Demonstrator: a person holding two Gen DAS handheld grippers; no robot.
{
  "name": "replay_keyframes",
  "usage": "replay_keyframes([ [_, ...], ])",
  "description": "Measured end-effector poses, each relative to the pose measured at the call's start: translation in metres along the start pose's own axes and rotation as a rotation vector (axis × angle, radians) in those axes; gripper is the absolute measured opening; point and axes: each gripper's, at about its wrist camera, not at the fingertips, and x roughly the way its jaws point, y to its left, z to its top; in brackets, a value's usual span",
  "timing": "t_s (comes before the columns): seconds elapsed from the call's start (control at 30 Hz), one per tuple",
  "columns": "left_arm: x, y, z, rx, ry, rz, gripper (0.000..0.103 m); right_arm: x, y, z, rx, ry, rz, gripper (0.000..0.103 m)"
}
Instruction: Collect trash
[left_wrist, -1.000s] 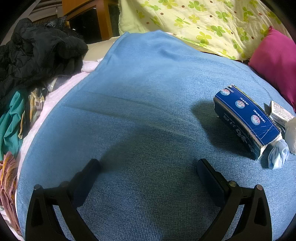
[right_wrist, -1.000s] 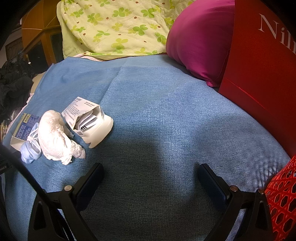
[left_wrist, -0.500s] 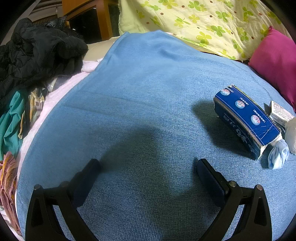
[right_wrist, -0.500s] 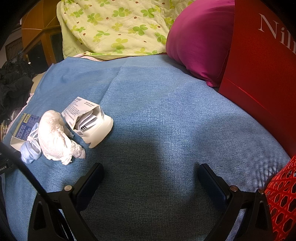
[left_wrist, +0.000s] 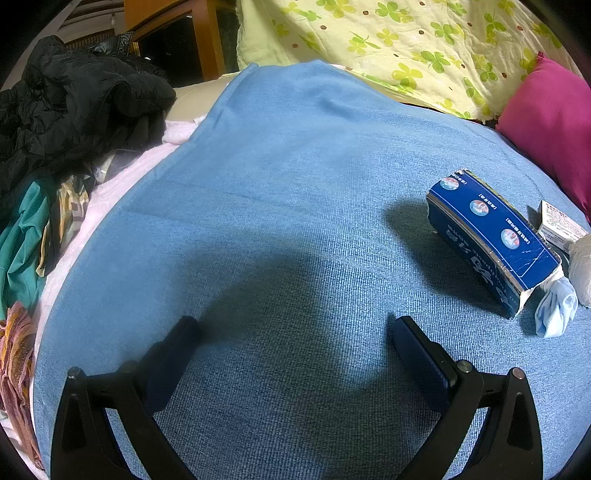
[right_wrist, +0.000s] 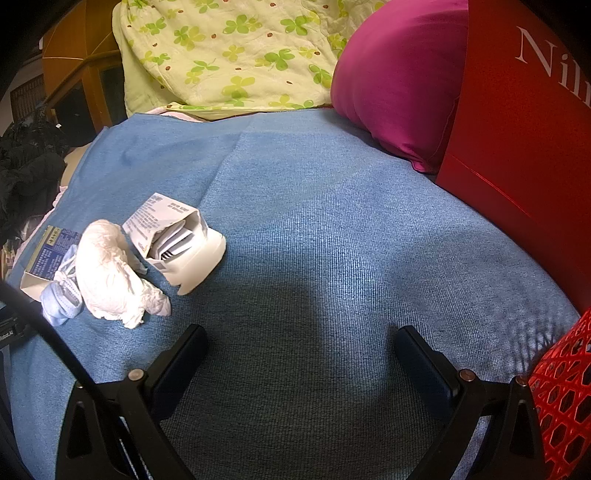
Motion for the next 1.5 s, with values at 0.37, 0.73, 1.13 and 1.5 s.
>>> replay_keyframes([
  [0.37,0.0,0.0,0.0,0.0,0.0,0.0,0.103,0.0,0.0,0.0,0.0,0.0,0.0,0.103],
  [0.73,0.0,0.0,0.0,-0.002,-0.003,-0.001,0.103,0.001,0.0,0.0,-0.001,-0.001,0.0,0.103],
  [1.13,-0.014,0.006,-0.01,-0.105,0.083,-0.024,0.103,-0.005,0.007,0.002,0.062,0.067,-0.049,0.103],
  [1.5,-0.045,0.006,0.014,-0.137,-0.028,-0.152,0.103,-0.06,0.03,0.006,0.013,-0.014,0.095,0.103],
])
